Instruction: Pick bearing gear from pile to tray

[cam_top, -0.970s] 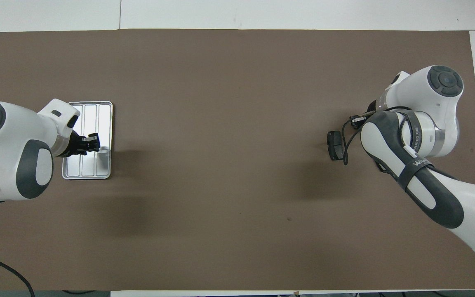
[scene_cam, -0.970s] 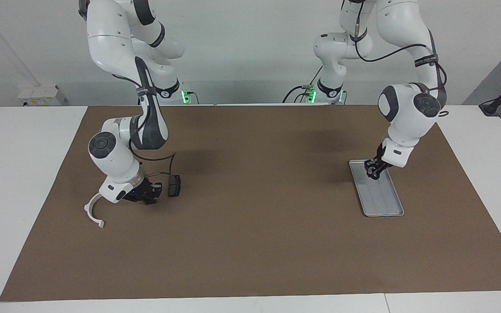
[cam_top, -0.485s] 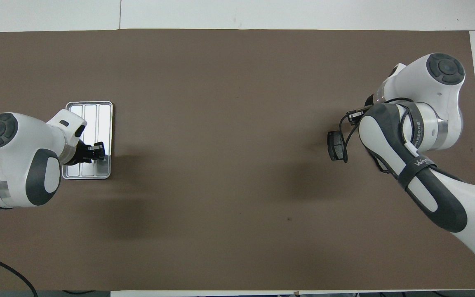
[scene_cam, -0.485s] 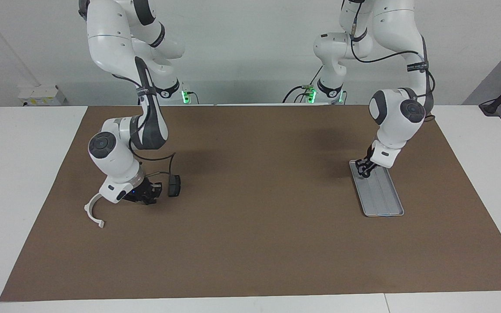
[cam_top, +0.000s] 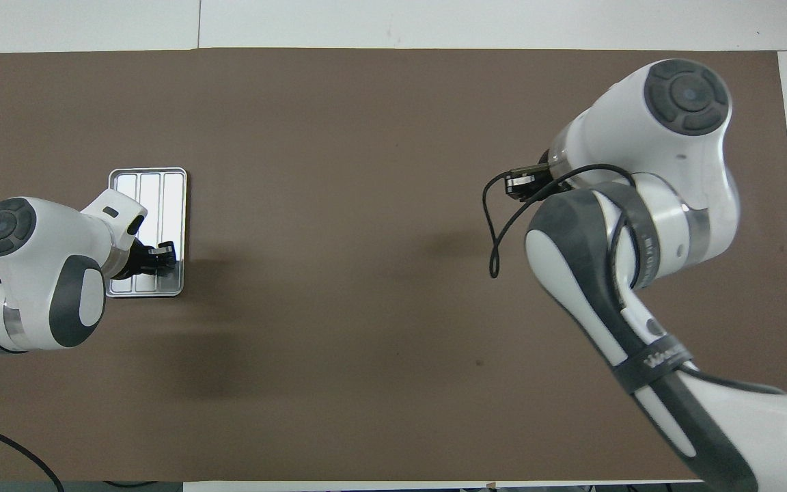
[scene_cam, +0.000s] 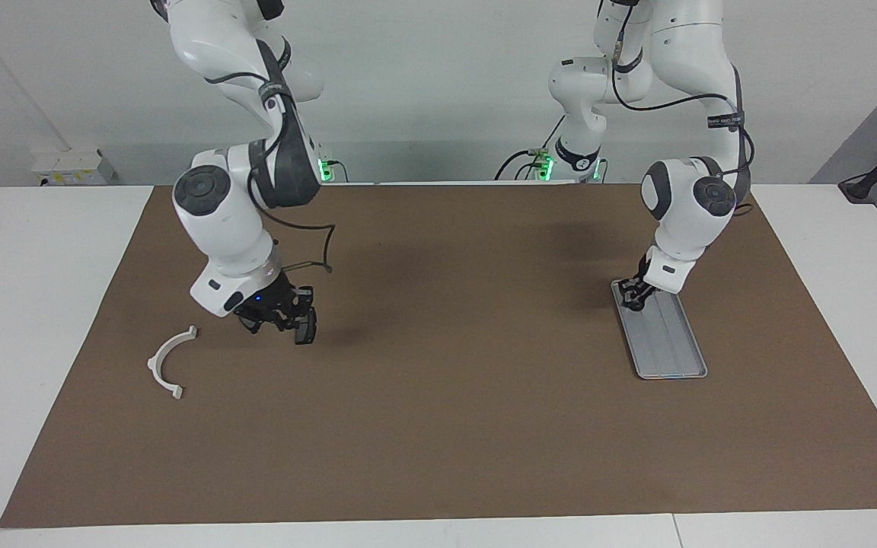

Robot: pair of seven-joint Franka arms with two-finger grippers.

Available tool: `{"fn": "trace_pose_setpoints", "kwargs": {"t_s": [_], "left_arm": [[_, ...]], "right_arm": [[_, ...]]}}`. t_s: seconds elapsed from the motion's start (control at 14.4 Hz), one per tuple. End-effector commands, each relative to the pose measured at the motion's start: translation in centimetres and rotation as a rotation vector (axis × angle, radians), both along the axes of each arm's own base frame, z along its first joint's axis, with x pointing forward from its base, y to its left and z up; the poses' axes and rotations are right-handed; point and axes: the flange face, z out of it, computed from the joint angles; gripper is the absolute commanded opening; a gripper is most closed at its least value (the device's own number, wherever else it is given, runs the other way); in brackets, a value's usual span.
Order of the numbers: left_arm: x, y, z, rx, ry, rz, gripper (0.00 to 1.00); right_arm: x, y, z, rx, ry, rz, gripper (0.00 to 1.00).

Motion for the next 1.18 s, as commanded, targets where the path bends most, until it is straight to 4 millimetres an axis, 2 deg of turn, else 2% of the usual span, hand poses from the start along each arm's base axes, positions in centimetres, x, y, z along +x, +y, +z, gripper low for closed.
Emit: {"fn": "trace_pose_setpoints", "kwargs": {"t_s": [0.0,0.14,0.28,0.48,0.69,0.83,0.97,1.11], "left_arm": [[-0.7,0.5,0.6,0.007,-0.025,-0.018,0.77],[-0.4,0.5,0.7,0.007,-0.027,-0.019,0.79],[1.1,0.5,2.1,0.007,-0.053,-0.012,0.79],[3.3,0.1,5.0,0.005,-0.068,-0.003,0.79],[4.3,-0.5,6.3,-0.001,-0.092,0.035,0.8],[4.3,-1.0,6.2,-0.003,-0.096,0.044,1.0],[4.3,-1.3,6.2,-0.002,-0.098,0.037,1.0],[4.3,-2.5,6.3,-0.007,-0.1,0.052,1.0]], "right_arm": [[-2.3,5.6,0.2,-0.001,0.007,-0.049,0.0],[-4.7,10.3,-0.1,0.006,0.014,-0.074,0.0],[-6.8,14.3,-1.3,0.015,0.011,-0.086,0.0],[-10.2,19.5,-4.8,0.009,0.02,-0.074,0.0],[-11.2,19.9,-8.5,0.011,0.02,-0.072,0.0],[-11.7,21.0,-10.4,0.01,0.027,-0.057,0.0],[-11.4,21.2,-12.0,0.014,0.027,-0.061,0.0],[-11.3,21.5,-13.2,0.019,0.027,-0.062,0.0]]}}
